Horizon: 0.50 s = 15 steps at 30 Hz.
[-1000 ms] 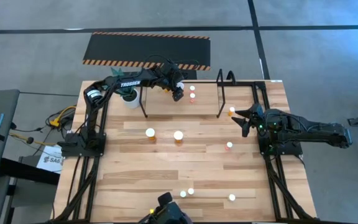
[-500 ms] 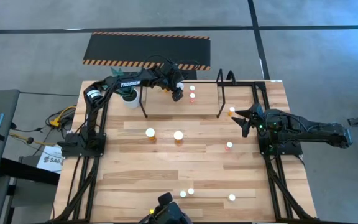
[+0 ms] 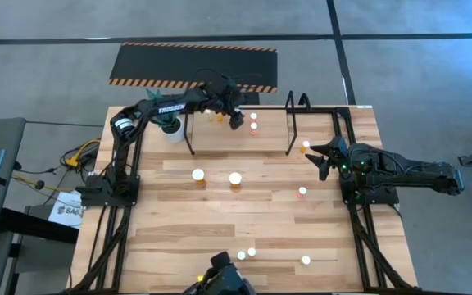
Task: Pick and place medicine bottles onto shelf by color
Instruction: Adjust the big orange pill bottle on the shelf, then put the right big orange pill bottle on the shelf aligned with the other big orange pill bottle
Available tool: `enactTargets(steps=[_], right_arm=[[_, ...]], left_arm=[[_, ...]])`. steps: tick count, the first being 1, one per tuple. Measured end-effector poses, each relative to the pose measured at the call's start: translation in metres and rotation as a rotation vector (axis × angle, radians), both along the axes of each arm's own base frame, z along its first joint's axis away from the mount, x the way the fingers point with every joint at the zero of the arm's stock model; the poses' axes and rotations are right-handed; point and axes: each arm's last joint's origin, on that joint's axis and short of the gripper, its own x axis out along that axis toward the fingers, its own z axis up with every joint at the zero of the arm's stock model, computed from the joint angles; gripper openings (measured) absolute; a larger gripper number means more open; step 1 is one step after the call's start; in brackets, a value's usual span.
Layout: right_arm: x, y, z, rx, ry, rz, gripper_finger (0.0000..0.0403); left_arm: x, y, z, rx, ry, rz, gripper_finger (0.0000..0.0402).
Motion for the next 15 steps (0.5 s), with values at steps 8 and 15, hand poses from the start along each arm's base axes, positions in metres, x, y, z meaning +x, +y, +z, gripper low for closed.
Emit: enactTargets(steps=[8, 15], right_arm=[[0.000, 0.000, 0.000, 0.000, 0.000, 0.000, 0.0225], [0.000, 0.000, 0.000, 0.000, 0.000, 0.000, 0.0225]], left_arm=[[-0.003, -0.004, 0.031, -0.087, 0.048, -0.017, 0.0258], [-0.027, -0.034, 0.069, -0.092, -0.018, -0.024, 0.0258]])
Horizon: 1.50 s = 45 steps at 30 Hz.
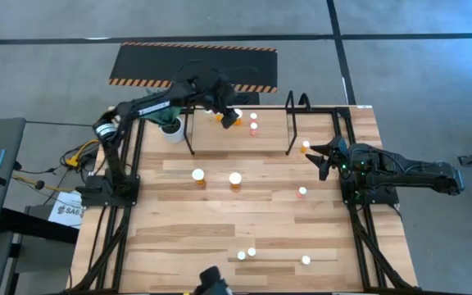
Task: Pick and place medicine bottles onto shelf by color
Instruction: Put the right big orange pill bottle on the shelf aligned with the other big orange pill bottle
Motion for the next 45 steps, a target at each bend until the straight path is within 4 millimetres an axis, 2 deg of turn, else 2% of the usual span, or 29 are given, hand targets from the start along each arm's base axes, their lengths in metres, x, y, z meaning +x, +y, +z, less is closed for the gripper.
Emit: enactTargets(steps=[4, 11, 17, 24, 30, 33, 38, 45], right_arm=[[0.000, 0.000, 0.000, 0.000, 0.001, 0.000, 0.0225], [0.000, 0.000, 0.000, 0.000, 0.002, 0.000, 0.0225], [0.000, 0.000, 0.000, 0.001, 0.005, 0.000, 0.0225], [0.000, 0.000, -0.001, 0.002, 0.012, 0.000, 0.0225], [-0.001, 0.000, -0.002, 0.003, 0.022, 0.000, 0.0225], [-0.001, 0.000, -0.002, 0.003, 0.024, 0.000, 0.0225], [-0.001, 0.000, -0.003, 0.005, 0.038, 0.002, 0.0225], [-0.002, 0.000, -0.004, 0.007, 0.047, -0.001, 0.0225]], left_arm=[[-0.012, -0.034, 0.005, 0.045, 0.016, 0.065, 0.0258], [-0.033, -0.104, -0.005, 0.091, 0.054, 0.184, 0.0258], [-0.042, -0.144, -0.013, 0.042, 0.144, 0.201, 0.0258], [-0.038, -0.179, -0.020, 0.008, 0.202, 0.118, 0.0258], [-0.018, -0.208, -0.027, 0.048, 0.139, 0.006, 0.0258], [-0.009, -0.217, -0.039, 0.060, 0.138, -0.028, 0.0262], [0.005, -0.227, -0.065, 0.078, 0.101, -0.057, 0.0293], [0.018, -0.236, -0.082, 0.160, 0.101, -0.103, 0.0343]])
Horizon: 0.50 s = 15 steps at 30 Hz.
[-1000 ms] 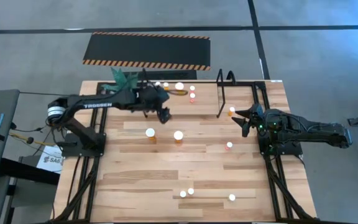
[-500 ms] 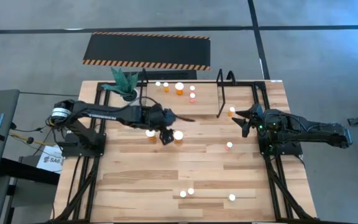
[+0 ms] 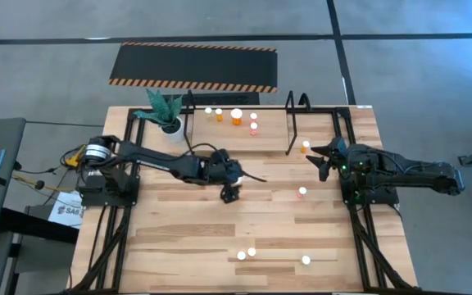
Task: Pick and place medicine bottles onto shelf by color
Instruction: Put the right big orange pill bottle on the shelf aligned with the other big orange pill bottle
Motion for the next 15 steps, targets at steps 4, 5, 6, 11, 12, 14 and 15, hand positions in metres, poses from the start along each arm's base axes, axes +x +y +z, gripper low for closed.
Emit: enactTargets(steps=[4, 5, 6, 11, 12, 14, 15], right_arm=[[0.000, 0.000, -0.001, 0.002, 0.014, 0.000, 0.0225], [-0.001, 0.000, -0.002, 0.003, 0.021, 0.001, 0.0225], [-0.001, 0.000, -0.002, 0.003, 0.020, 0.000, 0.0225], [-0.001, 0.000, -0.003, 0.006, 0.034, 0.003, 0.0225], [-0.001, 0.000, -0.003, 0.006, 0.040, 0.003, 0.0225], [-0.001, 0.000, -0.004, 0.006, 0.041, 0.004, 0.0225], [-0.001, 0.000, -0.004, 0.007, 0.041, 0.003, 0.0225]], left_arm=[[0.005, 0.000, -0.010, 0.031, 0.013, 0.002, 0.0351], [0.005, 0.001, -0.013, 0.040, 0.028, 0.004, 0.0351], [0.003, 0.001, -0.014, 0.045, 0.053, 0.006, 0.0352], [0.007, 0.003, -0.024, 0.028, 0.050, 0.034, 0.0352], [0.011, 0.003, -0.026, 0.017, 0.035, 0.036, 0.0352], [0.009, 0.005, -0.030, 0.003, 0.068, 0.039, 0.0352], [0.010, 0.006, -0.032, -0.006, 0.062, 0.039, 0.0352]])
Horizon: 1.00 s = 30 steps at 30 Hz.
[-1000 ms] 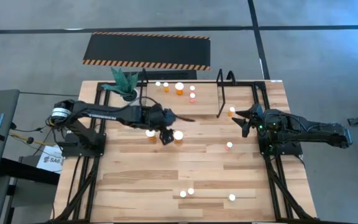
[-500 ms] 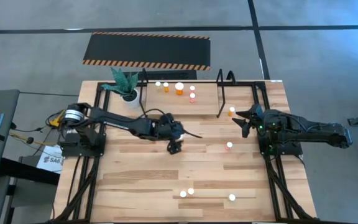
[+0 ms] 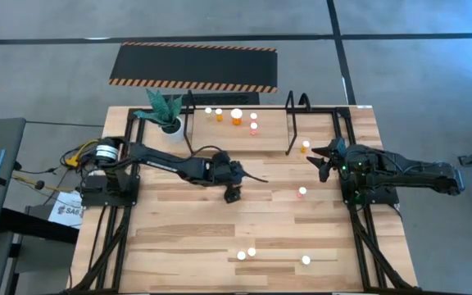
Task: Pick and place medicine bottles onto shelf by color
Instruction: Put the right big orange pill bottle on the shelf aligned with the other big orange pill bottle
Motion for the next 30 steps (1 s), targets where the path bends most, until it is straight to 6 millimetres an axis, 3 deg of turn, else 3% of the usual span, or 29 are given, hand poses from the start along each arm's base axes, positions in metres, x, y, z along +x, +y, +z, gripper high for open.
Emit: enactTargets(steps=[8, 17, 30], right_arm=[[-0.001, 0.000, -0.002, 0.001, 0.018, -0.001, 0.0225], [-0.001, 0.000, -0.002, 0.002, 0.023, -0.001, 0.0225], [-0.001, 0.000, -0.002, 0.002, 0.022, -0.001, 0.0225]], left_arm=[[0.003, 0.003, -0.015, -0.038, 0.036, 0.021, 0.0350], [0.004, 0.003, -0.017, -0.037, 0.035, 0.016, 0.0318], [0.003, 0.003, -0.018, -0.055, 0.045, -0.001, 0.0212]])
